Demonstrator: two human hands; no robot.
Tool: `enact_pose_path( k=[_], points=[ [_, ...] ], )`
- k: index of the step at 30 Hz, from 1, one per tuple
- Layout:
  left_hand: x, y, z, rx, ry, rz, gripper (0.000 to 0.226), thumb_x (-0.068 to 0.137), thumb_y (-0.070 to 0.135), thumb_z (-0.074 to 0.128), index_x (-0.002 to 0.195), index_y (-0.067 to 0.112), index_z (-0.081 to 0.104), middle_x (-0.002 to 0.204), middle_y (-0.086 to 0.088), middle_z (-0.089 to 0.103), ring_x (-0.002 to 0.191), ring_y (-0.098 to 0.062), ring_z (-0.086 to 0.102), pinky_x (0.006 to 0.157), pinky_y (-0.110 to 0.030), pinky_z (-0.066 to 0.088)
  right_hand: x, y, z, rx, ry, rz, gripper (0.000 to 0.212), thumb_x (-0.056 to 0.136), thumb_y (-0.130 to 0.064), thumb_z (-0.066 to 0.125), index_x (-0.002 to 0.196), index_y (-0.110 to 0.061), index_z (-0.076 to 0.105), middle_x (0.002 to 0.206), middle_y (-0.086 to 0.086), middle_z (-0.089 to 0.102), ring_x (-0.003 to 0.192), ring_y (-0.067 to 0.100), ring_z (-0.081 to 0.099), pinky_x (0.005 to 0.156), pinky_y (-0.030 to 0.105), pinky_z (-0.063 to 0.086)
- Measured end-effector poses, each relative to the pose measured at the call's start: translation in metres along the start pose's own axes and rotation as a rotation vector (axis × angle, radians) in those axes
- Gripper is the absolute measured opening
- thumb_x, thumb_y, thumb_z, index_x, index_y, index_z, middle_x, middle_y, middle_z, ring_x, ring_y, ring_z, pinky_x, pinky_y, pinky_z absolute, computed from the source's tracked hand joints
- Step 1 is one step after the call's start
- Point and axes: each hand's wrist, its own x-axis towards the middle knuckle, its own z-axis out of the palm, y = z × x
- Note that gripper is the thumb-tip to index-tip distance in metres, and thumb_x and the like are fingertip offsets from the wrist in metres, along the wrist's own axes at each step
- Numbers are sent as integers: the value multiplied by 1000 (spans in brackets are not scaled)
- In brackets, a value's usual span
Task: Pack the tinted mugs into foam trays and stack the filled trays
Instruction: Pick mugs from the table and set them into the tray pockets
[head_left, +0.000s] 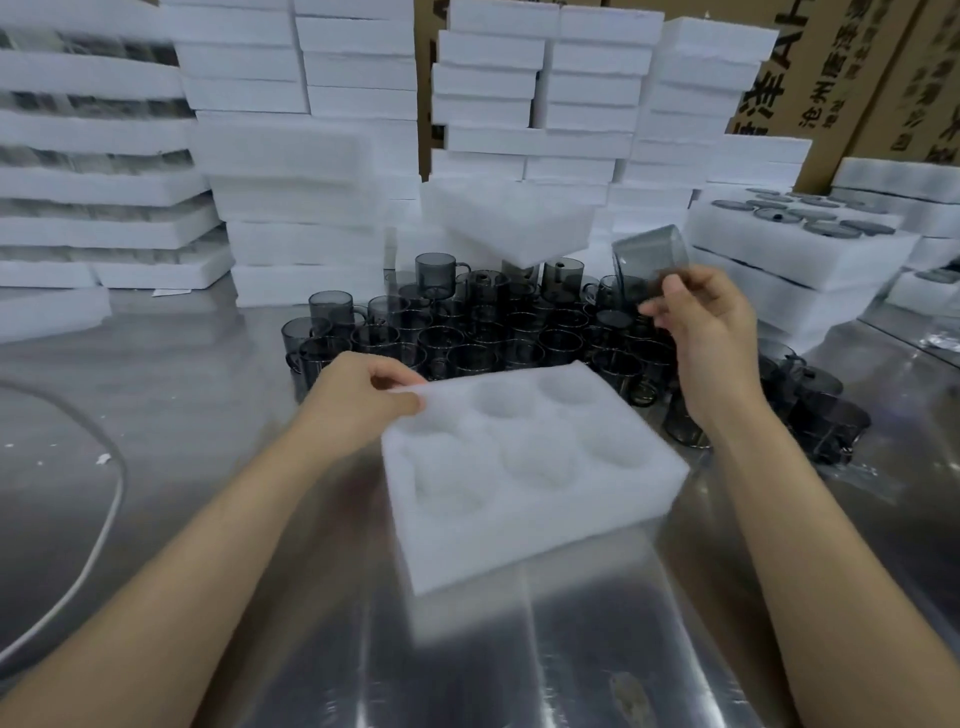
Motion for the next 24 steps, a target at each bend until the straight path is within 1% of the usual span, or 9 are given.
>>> enact_pose_path(
  k=[1,5,7,9,12,15,18,21,24],
  points=[
    [0,0,5,-12,50,-13,14,79,10,76,80,24,75,82,4,72,81,-12,65,81,-27,49,0,-2,0,62,-15,35,6,91,-26,59,86,-22,60,74,-11,67,73,8,65,71,20,48],
    [1,2,12,-126,171,-43,14,81,14,75,91,24,71,87,4,64,76,-9,58,77,-20,48,-3,-3,5,39,-42,69,41,77,-58,65,80,-18,57,74,-10,65,74,11,67,77,23,52],
    [2,4,10,-156,167,-48,18,84,11,71,94,25,69,89,8,61,75,-3,56,64,-9,45,-6,-2,8,-2,-62,69,36,79,-52,65,79,-17,57,71,-13,66,78,9,67,79,24,52],
    [1,5,11,-178,149,-53,22,84,7,68,94,26,68,91,9,60,76,-2,56,58,-6,44,-7,1,11,-19,-96,65,21,89,-35,64,82,-16,59,80,-10,65,85,10,65,82,26,52],
    [-2,4,19,-159,199,-23,27,83,2,64,87,29,67,92,5,62,80,-8,57,76,-20,47,-11,-1,17,-91,-161,27,10,92,-14,64,83,-19,61,101,11,54,89,10,63,86,31,52],
    [-3,1,28,-182,276,13,23,84,0,63,89,21,69,100,-7,66,85,-14,59,85,-30,47,-17,-7,28,-171,-243,-17,19,87,-8,67,80,-25,64,103,8,50,87,9,60,88,28,50],
    [0,-1,33,-257,326,9,20,84,0,65,88,20,68,102,-12,68,91,-21,62,89,-36,49,-21,-14,47,-158,-283,-2,18,85,-4,68,81,-22,65,100,14,61,86,10,61,82,25,49],
    [4,-3,35,-263,334,20,19,84,2,66,85,21,68,102,-12,68,91,-20,63,89,-36,50,-32,-15,70,-199,-340,-34,19,83,-3,70,83,-22,65,91,-1,68,92,5,61,87,26,49],
    [7,-6,36,-263,328,29,20,83,4,67,82,24,68,101,-10,69,89,-17,63,86,-32,51,-43,-6,83,-494,-341,-168,11,77,-18,78,85,-23,73,94,-25,56,117,9,39,106,36,28]
  ],
)
